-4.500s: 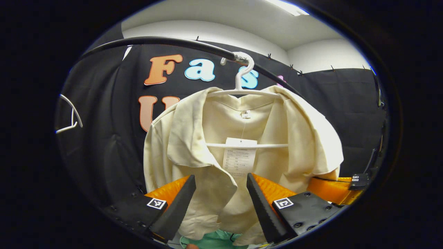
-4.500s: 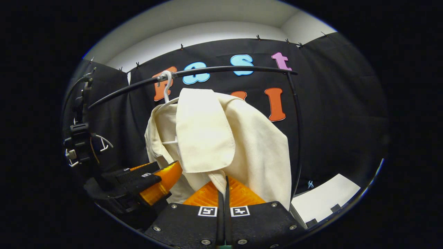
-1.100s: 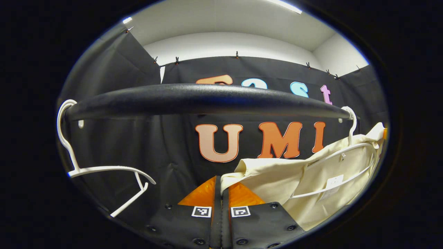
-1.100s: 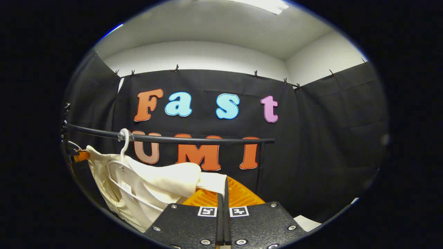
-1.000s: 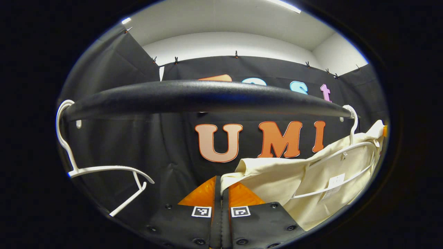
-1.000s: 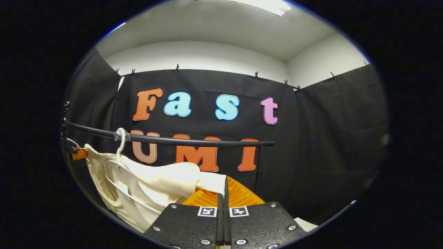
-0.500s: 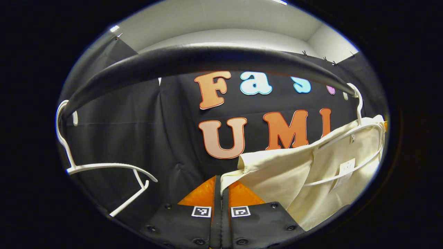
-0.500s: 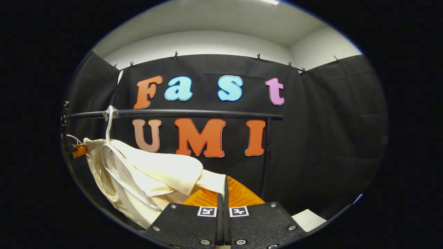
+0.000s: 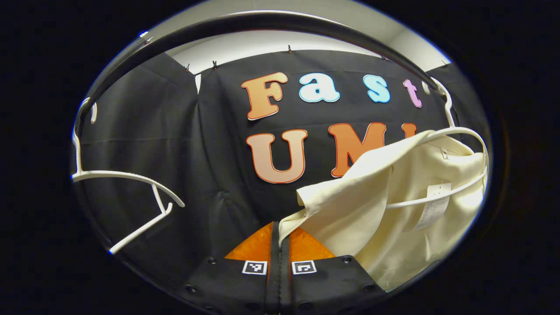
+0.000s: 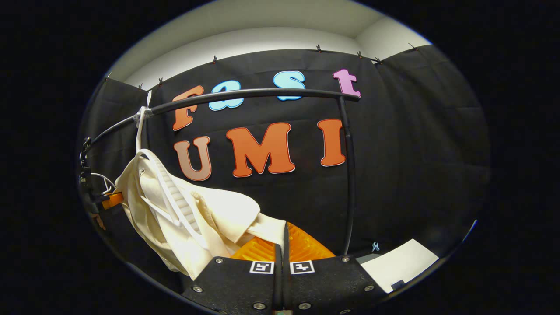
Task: Grasp the clothes on the hanger with both hands and then place them into the laundry hamper below.
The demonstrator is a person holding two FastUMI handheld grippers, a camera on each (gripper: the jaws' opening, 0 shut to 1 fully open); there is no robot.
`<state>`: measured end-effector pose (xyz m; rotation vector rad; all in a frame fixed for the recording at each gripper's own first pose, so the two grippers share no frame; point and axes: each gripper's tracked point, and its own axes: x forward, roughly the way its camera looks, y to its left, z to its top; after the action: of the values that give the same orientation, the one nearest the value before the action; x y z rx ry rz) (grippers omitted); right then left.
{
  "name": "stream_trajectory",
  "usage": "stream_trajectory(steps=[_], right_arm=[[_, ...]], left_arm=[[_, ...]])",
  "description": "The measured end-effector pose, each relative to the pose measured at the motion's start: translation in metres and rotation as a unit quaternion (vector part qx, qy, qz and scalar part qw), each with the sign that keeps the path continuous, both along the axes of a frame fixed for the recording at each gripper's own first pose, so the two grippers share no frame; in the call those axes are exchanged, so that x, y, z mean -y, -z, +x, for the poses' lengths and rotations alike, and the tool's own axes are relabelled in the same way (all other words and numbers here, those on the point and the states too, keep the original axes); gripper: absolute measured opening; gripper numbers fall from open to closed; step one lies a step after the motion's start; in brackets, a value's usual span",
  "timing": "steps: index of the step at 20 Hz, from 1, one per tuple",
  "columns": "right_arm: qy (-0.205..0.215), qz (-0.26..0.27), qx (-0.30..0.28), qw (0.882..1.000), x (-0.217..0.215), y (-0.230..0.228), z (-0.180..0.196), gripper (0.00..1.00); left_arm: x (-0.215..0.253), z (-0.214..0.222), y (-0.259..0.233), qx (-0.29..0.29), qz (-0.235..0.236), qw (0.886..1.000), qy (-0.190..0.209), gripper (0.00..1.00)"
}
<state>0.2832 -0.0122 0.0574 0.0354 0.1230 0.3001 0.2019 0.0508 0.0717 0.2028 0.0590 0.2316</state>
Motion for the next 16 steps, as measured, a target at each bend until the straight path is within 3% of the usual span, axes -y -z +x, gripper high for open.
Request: stream_trajectory(steps=[2, 4, 7, 13, 16], right_arm=[[0.024, 0.004, -0.016, 1.000, 0.011, 0.029, -0.002, 0.00], [0.037, 0.032, -0.037, 0.998, 0.011, 0.058, -0.010, 0.00], [0.050, 0.020, -0.058, 0.997, 0.005, 0.098, -0.026, 0.00], [0.050, 0.001, -0.053, 0.997, -0.019, 0.111, -0.040, 0.00], [0.045, 0.006, -0.064, 0.997, -0.029, 0.120, -0.042, 0.00]], left_arm=[[-0.005, 0.002, 0.014, -0.012, 0.003, 1.000, -0.011, 0.08], [-0.010, 0.002, 0.026, -0.018, -0.028, 0.999, -0.010, 0.07], [-0.019, 0.003, 0.033, -0.018, -0.032, 0.999, -0.026, 0.07], [-0.049, -0.010, 0.073, -0.056, -0.048, 0.995, -0.061, 0.07], [-0.057, -0.027, 0.094, -0.080, -0.079, 0.992, -0.060, 0.06]])
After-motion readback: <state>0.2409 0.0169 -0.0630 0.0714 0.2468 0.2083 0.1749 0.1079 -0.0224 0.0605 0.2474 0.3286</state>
